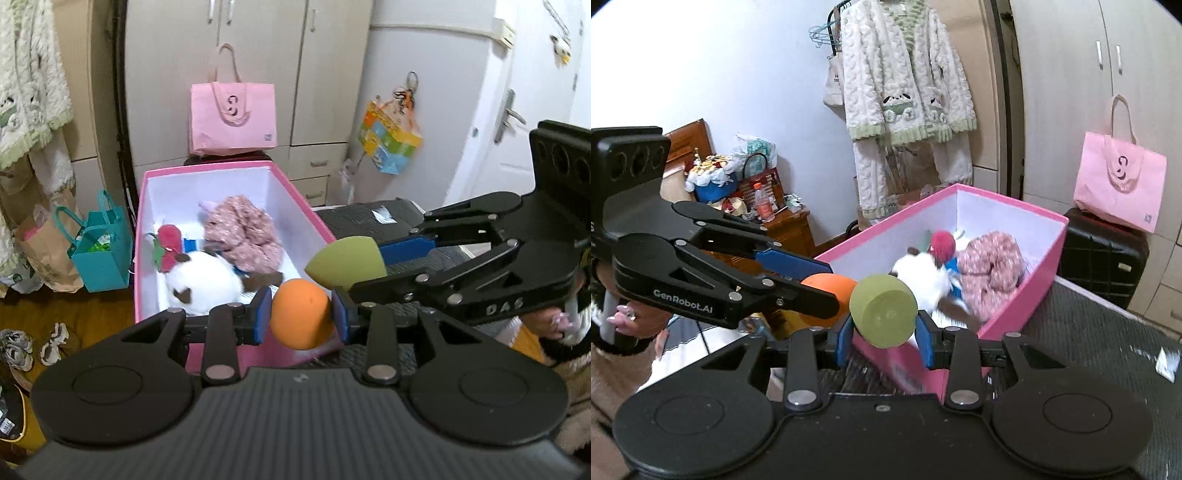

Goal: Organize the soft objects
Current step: 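Carry the orange ball and green sponge in both grippers over the box, then lower both items into the box and open both grippers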

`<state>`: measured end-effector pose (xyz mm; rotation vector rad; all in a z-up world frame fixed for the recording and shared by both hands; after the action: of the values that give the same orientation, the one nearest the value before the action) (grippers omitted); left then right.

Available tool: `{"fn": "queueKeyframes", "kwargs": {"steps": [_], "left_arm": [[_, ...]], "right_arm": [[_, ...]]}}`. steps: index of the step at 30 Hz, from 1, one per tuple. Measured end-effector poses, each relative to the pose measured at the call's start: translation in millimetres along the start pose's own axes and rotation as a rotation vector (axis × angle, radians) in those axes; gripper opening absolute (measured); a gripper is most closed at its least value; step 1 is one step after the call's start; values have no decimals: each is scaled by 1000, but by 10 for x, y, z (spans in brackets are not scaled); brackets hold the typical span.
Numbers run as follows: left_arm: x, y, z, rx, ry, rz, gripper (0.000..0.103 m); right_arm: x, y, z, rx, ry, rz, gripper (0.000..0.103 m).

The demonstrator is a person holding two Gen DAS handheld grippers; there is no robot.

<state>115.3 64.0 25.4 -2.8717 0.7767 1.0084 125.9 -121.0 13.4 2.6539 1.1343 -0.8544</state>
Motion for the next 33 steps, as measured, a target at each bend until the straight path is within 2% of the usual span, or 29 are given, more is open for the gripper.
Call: {"fn": "queueKeyframes", "kwargs": {"steps": [3,7,12,15,17,26,30,33], "left_arm": [[206,-188,-69,-6,-12,-13,35],[520,-474,-144,-81,-69,2,35],[719,-549,-157,-108,-88,26,36],[788,-581,-135,-132,-87,23,40],[808,-582,-119,-140,-81,28,46],[750,-475,-69,-142,-73,8,66],[747,-341,-95,-109,-93,-51,74],[754,-276,-118,-112,-119,-111,84]], "right_arm": [[219,43,-80,-28,-17,61,42],[482,182,-170,-24,-60,80,42],[688,275,-182,-38,-100,103,44],[783,318,-180,-40,-105,95,45],[801,365,-174,-21,-102,99,49],[373,490,-159,82,47,91,50],[225,460,-115,95,67,132,51],[171,438,-83,96,63,133,52]]}}
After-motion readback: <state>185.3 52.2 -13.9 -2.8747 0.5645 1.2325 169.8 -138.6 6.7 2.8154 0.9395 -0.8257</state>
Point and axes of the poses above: each gripper's, at about its wrist camera, not at the fingertips, and x roughly the way its jaws point, y to its right, z to its underside, the point moved 2 cm from there along x, roughly the way its jaws point, and after that the axes turned 3 degrees about -x, right-handed, at the moved point
